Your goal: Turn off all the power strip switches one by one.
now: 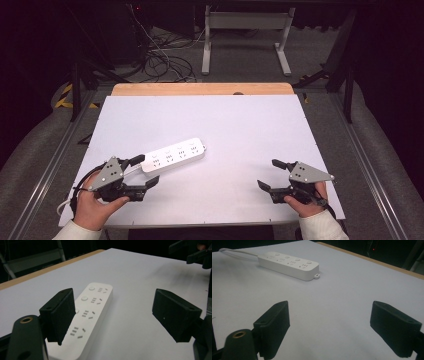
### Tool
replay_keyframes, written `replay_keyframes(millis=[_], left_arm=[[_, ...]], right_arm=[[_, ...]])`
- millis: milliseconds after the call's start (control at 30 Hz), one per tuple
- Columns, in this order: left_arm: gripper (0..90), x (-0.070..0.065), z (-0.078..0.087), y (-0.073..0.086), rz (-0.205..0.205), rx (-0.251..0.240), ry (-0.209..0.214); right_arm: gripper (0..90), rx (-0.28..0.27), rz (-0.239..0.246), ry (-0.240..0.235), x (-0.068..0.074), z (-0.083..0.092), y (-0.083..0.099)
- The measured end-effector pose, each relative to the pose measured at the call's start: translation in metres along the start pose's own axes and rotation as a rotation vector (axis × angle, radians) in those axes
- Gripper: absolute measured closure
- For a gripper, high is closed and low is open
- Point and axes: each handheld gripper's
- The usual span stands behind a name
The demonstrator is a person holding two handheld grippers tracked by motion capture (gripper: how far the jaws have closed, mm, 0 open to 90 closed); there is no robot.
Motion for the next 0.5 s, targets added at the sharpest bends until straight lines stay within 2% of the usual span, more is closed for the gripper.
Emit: replay_keyframes(millis=[167, 233, 300, 433, 500], left_arm=[[18.2, 0.000, 0.008, 0.026, 0.014, 0.067, -0.041], [18.1, 0.000, 0.010, 0.033, 0.022, 0.079, -0.054], [18.1, 0.000, 0.012, 0.035, 0.040, 0.070, -0.053], [18.2, -0.001, 0.014, 0.034, 0.039, 0.049, -0.067], [18.2, -0.001, 0.014, 0.033, 0.060, 0.038, -0.070]], right_arm=[[16.6, 0.001, -0.003, -0.002, 0.000, 0.000, 0.000], [16.6, 0.004, -0.002, -0.002, 0.000, 0.000, 0.000], [16.6, 0.006, -0.002, -0.006, 0.000, -0.001, 0.000], [16.6, 0.007, -0.001, -0.008, 0.000, -0.001, 0.001], [16.6, 0.007, -0.001, -0.008, 0.000, -0.001, 0.001]])
Point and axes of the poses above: each handheld gripper's, and its own axes: z roughly backward along the jaws, y roughly out of its underside, x roughly to its left, and after that the axes turned 3 degrees about z, right-handed
